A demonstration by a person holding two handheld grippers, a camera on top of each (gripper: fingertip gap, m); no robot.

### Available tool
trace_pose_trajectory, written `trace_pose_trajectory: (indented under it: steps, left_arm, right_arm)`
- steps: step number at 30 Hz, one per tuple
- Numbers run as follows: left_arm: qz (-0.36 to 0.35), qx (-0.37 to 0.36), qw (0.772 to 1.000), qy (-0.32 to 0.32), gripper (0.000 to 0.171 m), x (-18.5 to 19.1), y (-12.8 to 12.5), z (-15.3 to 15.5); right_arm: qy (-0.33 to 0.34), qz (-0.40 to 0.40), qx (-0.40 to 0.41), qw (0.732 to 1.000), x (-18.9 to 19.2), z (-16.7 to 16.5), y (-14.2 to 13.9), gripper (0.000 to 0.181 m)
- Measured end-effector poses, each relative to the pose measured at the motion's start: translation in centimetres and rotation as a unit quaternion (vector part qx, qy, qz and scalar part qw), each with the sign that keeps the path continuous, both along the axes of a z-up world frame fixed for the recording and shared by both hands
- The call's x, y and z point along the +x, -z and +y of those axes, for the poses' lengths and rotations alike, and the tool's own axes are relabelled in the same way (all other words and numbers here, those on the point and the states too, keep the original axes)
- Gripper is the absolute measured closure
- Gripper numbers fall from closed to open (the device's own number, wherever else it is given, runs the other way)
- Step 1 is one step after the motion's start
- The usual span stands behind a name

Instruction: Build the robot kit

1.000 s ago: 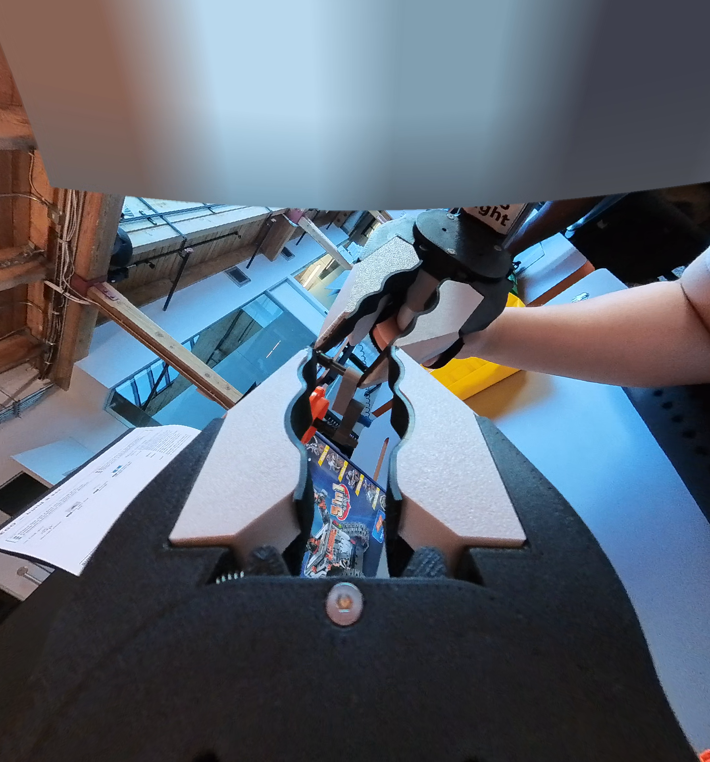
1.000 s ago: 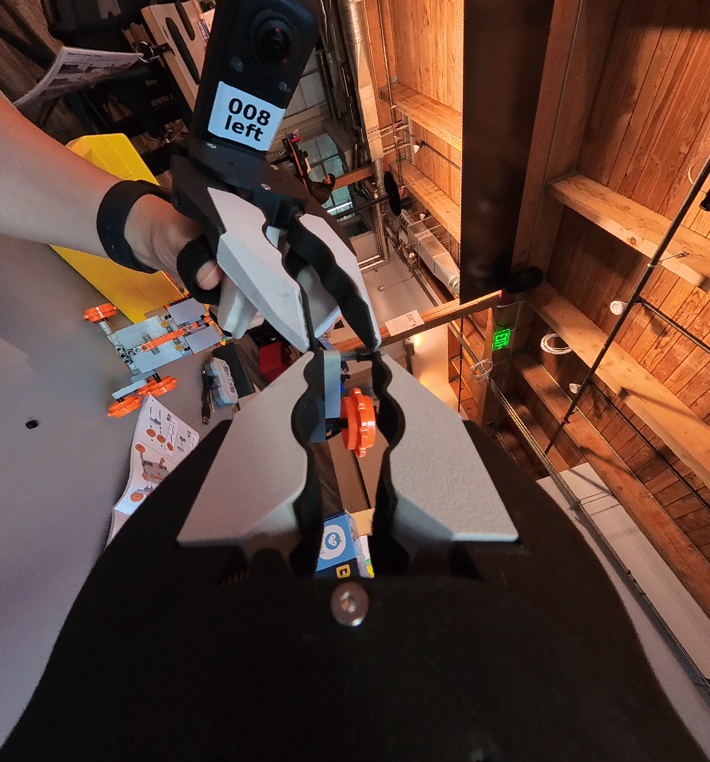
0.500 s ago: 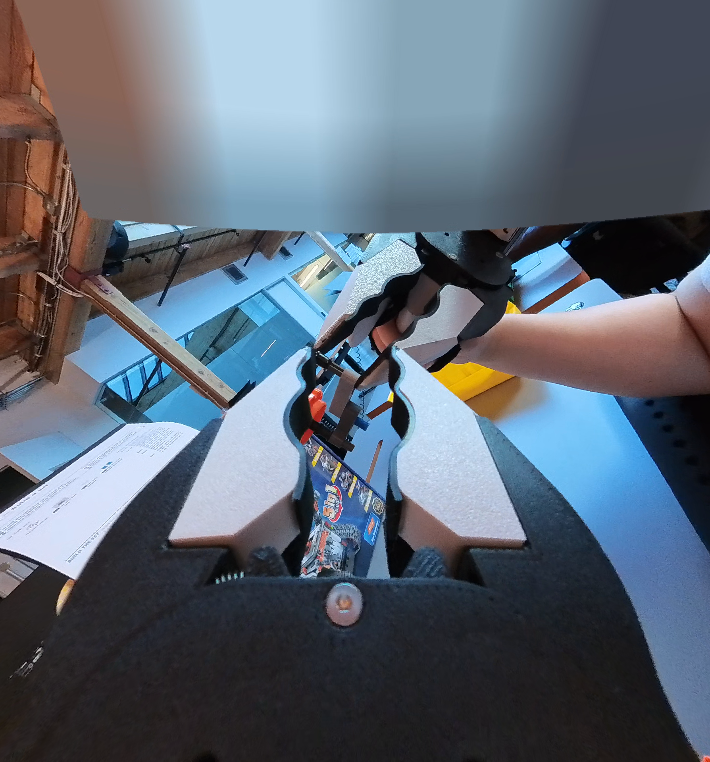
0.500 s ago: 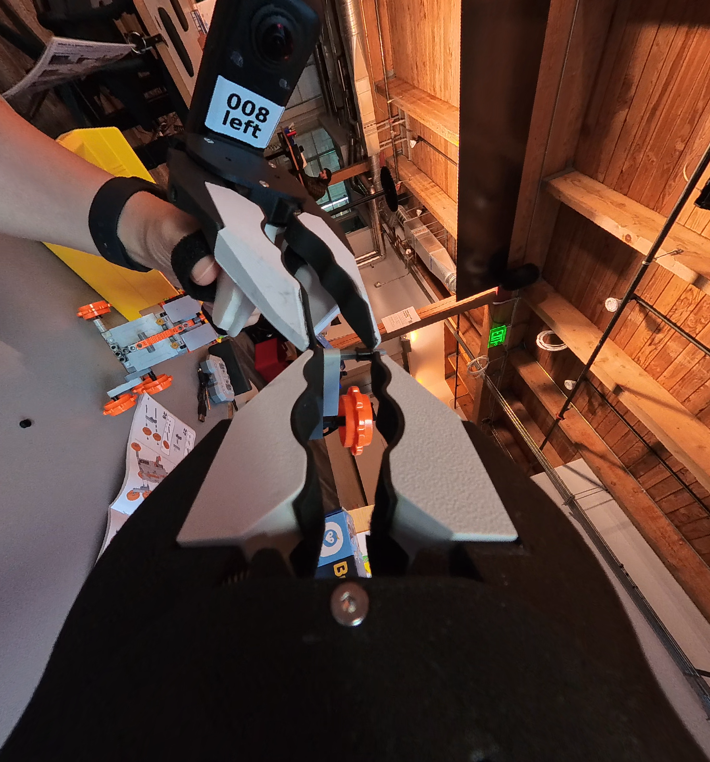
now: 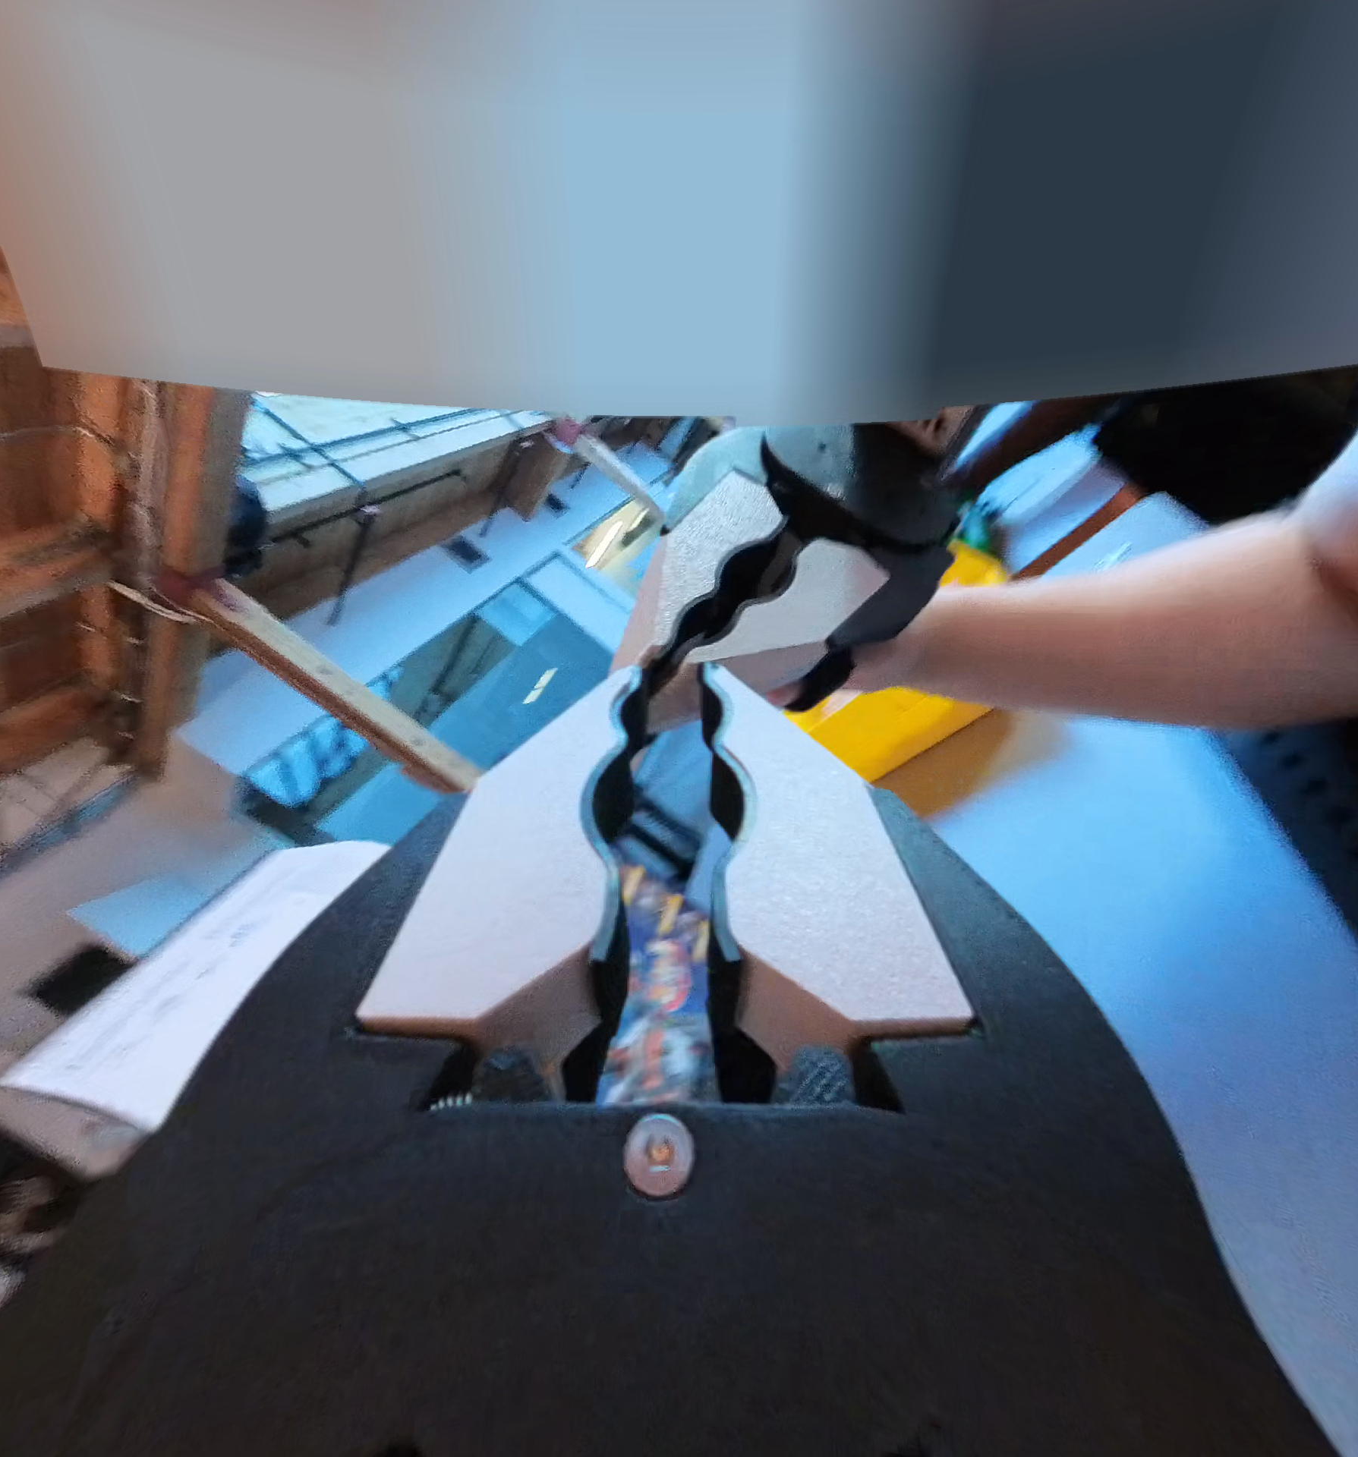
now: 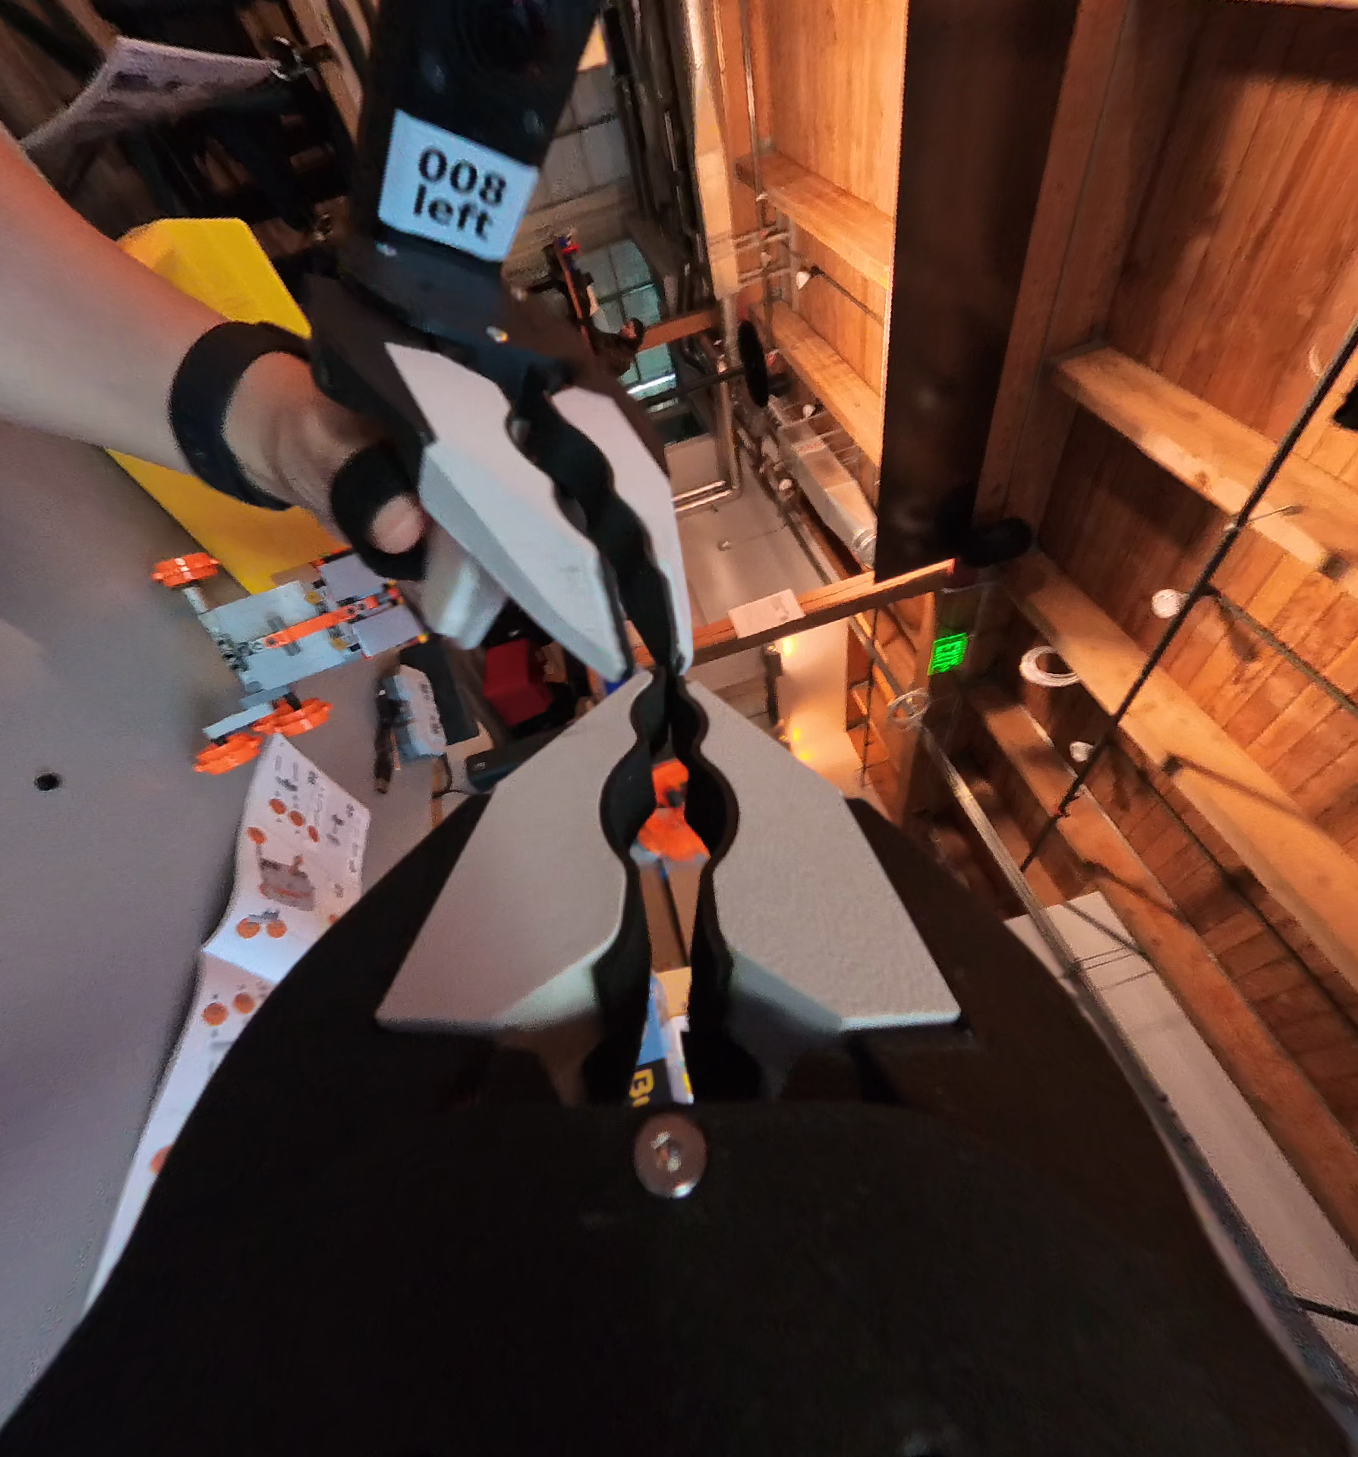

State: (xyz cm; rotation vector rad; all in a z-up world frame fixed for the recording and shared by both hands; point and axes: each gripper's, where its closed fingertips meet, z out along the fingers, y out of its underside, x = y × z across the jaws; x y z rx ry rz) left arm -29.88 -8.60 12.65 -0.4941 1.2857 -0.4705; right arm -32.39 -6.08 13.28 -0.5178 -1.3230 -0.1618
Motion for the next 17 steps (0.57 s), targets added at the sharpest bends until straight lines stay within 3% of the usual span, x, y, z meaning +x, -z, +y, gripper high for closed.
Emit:
trace_pose_trajectory:
  steps: [4,6,10,17]
  left_arm:
    - [0.007,0.007,1.0,0.01,0.162,-0.4,-0.2,-1.1]
    - [-0.013,-0.031,0.999,0.029,0.163,-1.5,-0.5,-0.3]
    - [-0.052,-0.142,0.988,0.039,0.145,-4.5,-2.7,2.3]
    - [-0.107,-0.122,0.987,0.01,0.149,-7.9,-5.2,2.4]
  right_arm:
    - [-0.013,-0.013,-0.005,1.0,-0.3,-0.7,0.1,0.181]
    - [0.004,-0.029,-0.013,0.999,0.4,0.1,0.5,0.181]
    - [0.016,-0.021,-0.065,0.998,2.5,2.2,0.9,0.181]
    - [0.026,-0.029,-0.103,0.994,2.4,4.1,2.1,0.181]
